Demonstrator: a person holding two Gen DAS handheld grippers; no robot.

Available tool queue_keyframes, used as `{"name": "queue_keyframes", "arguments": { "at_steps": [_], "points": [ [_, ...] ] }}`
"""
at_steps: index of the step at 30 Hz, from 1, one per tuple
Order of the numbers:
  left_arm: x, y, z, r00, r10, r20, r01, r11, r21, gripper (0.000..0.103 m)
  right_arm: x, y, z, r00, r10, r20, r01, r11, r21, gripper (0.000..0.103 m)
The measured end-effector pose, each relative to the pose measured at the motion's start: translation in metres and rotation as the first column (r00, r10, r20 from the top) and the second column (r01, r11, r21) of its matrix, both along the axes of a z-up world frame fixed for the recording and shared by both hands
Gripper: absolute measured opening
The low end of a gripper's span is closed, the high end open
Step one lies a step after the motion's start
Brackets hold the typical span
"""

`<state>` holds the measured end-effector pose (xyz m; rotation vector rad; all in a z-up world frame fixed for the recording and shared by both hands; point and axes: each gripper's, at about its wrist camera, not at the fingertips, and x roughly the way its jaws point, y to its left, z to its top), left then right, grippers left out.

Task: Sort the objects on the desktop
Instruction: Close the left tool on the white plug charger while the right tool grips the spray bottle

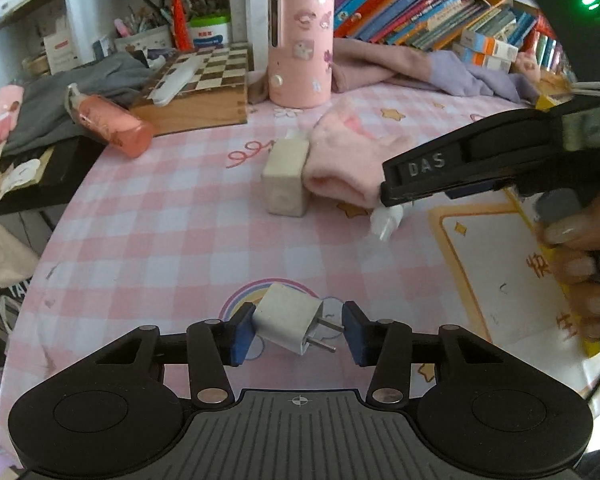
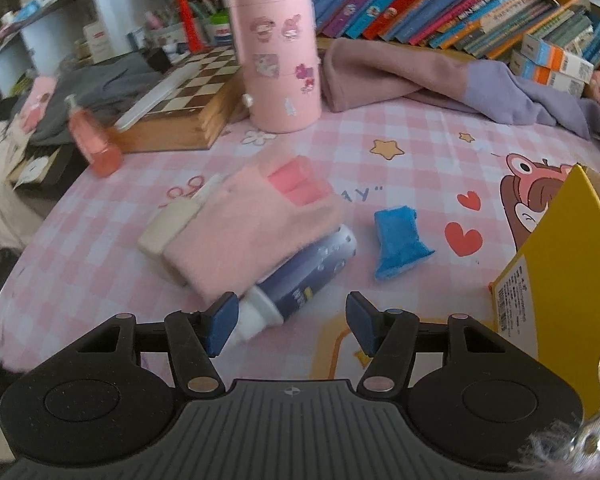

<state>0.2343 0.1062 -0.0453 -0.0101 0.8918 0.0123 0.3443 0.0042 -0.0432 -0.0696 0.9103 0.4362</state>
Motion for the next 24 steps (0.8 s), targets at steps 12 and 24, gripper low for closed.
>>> {"name": "queue_keyframes", "arguments": {
  "at_steps": [12,24],
  "points": [
    [0.006,0.004,0.002,1.0,0.007,-0.018,-0.007,1.0,-0.016,0.046,0.032,0.009,-0.017,0.993,-0.098,-0.066,0.099,0.995,0.011,0.056],
    [0.014,0.01,0.005,1.0,0.012,-0.01,-0.013,0.999,-0.037,0.046,0.004,-0.023,-0.012,0.996,0.021,-0.086,-0.026,0.998,-0.059,0.031]
  ]
}}
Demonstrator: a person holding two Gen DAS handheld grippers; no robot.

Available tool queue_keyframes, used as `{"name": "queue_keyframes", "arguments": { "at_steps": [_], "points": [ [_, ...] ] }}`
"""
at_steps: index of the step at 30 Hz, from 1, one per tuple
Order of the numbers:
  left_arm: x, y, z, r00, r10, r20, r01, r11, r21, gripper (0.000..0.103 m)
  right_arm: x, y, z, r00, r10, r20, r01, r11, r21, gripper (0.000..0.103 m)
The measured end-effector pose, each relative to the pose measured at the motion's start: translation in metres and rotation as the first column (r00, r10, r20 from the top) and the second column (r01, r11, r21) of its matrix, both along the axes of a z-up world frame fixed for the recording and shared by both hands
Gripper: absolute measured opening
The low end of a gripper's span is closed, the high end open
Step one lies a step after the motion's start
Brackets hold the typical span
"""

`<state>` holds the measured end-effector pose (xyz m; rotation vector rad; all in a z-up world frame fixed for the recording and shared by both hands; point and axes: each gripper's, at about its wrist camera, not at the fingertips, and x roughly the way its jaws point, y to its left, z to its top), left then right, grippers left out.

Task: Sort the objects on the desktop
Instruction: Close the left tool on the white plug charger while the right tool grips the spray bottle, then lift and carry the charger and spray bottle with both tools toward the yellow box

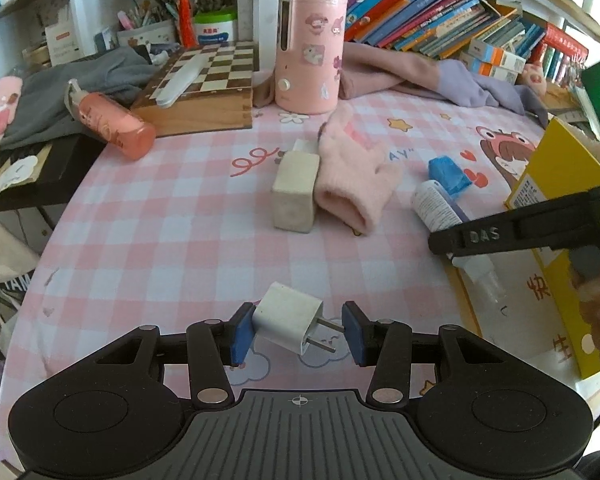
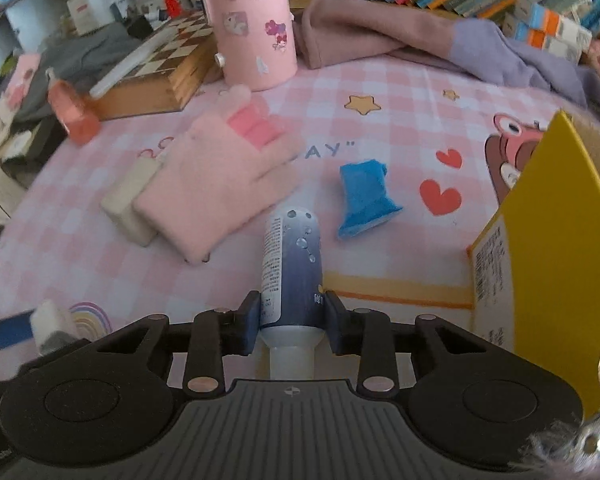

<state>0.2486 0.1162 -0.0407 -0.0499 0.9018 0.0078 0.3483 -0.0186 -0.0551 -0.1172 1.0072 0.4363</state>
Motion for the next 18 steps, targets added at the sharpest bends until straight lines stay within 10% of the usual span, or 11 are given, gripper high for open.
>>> {"name": "queue_keyframes", "arguments": {
  "at_steps": [18],
  "points": [
    [-0.007,-0.002,0.014,0.999,-0.01,0.045,0.011,0.999,-0.031,0.046,-0.002,0.005,0.006,0.991,0.108,0.082,-0.108,0.994,-0.002,0.03]
  ]
}}
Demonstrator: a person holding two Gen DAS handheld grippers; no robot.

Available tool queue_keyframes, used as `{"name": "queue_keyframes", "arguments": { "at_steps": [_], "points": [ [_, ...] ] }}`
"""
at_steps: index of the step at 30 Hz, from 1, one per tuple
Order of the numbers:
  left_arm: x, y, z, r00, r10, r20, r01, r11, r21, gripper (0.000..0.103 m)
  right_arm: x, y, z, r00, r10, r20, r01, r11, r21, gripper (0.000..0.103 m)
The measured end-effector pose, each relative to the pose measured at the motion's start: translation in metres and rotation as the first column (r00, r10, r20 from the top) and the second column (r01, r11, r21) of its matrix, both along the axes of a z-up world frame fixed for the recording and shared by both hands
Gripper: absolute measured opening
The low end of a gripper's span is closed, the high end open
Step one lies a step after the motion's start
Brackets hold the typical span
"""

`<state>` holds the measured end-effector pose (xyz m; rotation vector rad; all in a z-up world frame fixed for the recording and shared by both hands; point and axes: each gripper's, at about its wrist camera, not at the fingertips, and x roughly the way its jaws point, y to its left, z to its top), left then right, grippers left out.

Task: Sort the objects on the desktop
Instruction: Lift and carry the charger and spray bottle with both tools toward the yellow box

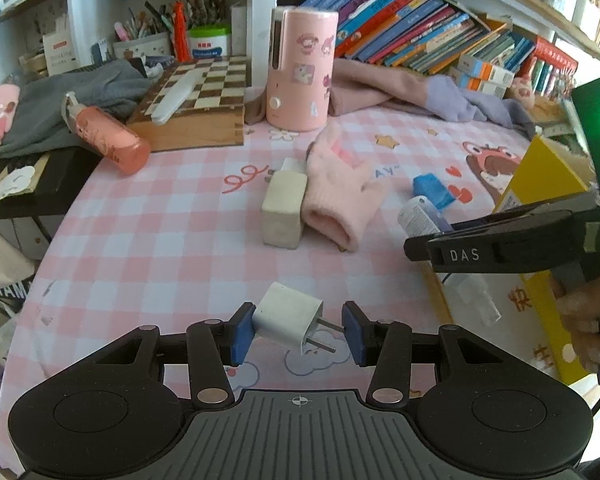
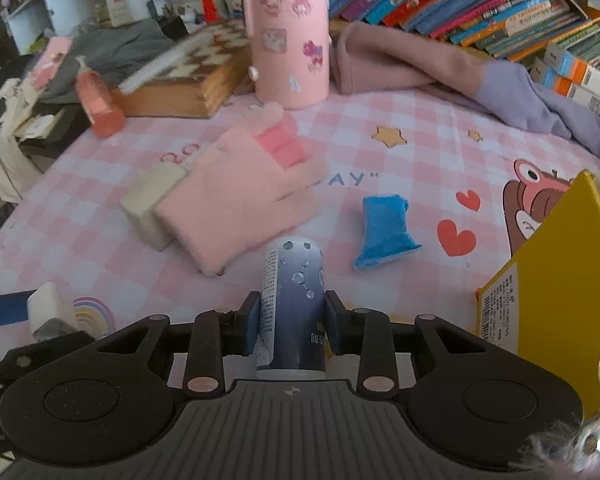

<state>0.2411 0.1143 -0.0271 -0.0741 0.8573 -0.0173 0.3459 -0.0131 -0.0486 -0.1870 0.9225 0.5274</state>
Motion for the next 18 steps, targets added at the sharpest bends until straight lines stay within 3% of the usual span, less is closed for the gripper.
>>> {"name": "queue_keyframes", "arguments": {
  "at_steps": [18],
  "points": [
    [-0.055,-0.002,0.045,0.989,-0.049,0.137,0.053,0.998,-0.025,0.046,-0.069,-0.027,0.06,0.995,-0.046,0.085,0.035,0.991,0.13,0.03]
  ]
}}
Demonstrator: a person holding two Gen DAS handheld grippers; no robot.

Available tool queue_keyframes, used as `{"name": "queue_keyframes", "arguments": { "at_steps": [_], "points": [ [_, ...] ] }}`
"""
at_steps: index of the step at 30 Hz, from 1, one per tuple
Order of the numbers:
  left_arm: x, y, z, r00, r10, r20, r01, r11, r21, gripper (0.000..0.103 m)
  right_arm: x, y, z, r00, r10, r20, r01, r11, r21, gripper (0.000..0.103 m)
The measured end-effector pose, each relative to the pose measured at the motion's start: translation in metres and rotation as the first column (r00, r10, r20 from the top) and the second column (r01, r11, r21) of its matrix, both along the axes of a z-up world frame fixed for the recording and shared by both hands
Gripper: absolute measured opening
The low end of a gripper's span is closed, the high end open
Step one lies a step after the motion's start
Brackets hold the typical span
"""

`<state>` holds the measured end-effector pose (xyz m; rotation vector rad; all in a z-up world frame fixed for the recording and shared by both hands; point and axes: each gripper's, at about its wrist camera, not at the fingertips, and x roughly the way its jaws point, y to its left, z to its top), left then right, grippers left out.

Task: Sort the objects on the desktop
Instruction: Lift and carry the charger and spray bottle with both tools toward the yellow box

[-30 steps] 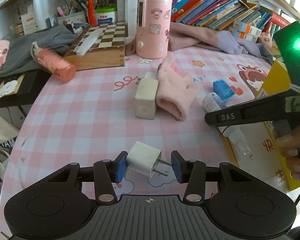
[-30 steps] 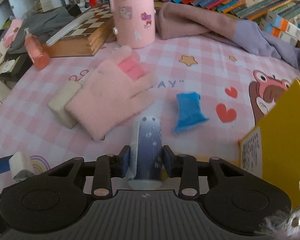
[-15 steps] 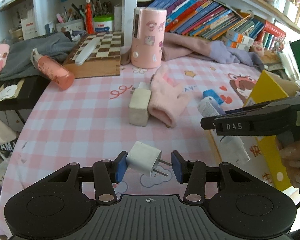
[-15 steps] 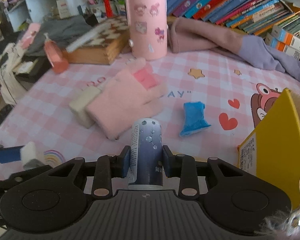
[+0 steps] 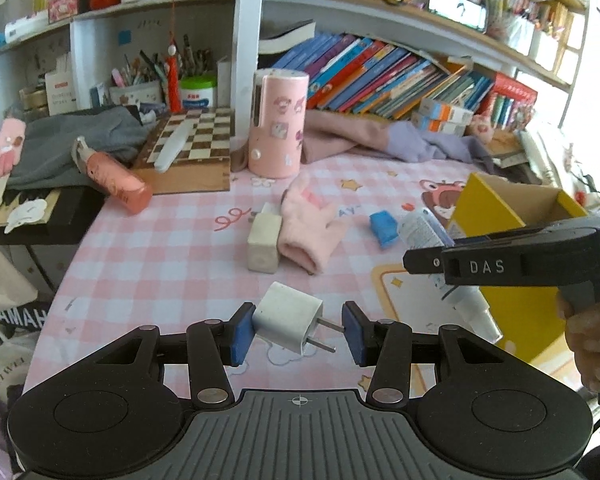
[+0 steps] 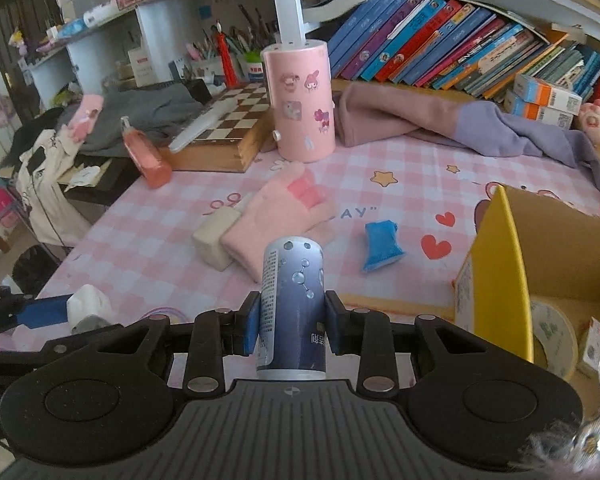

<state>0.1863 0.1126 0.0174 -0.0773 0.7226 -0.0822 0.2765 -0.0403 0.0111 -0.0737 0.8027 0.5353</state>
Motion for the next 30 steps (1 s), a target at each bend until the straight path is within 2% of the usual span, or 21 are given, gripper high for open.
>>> {"name": "queue_keyframes", "arguments": {
  "at_steps": [11,30],
  "points": [
    [-0.043,-0.002,0.015,0.997,-0.06,0.05,0.063,0.997,-0.043,0.046,-0.061,-0.02,0.016,0.999,-0.037,0.013,0.037,0.999,0.019,0.03],
    [-0.128,-0.012,0.012,0.982,-0.18,0.062,0.185,0.98,-0.07,0.046,-0.172,-0.043,0.013,0.989,-0.148,0.001,0.148,0.989,-0.008,0.03]
  ]
}}
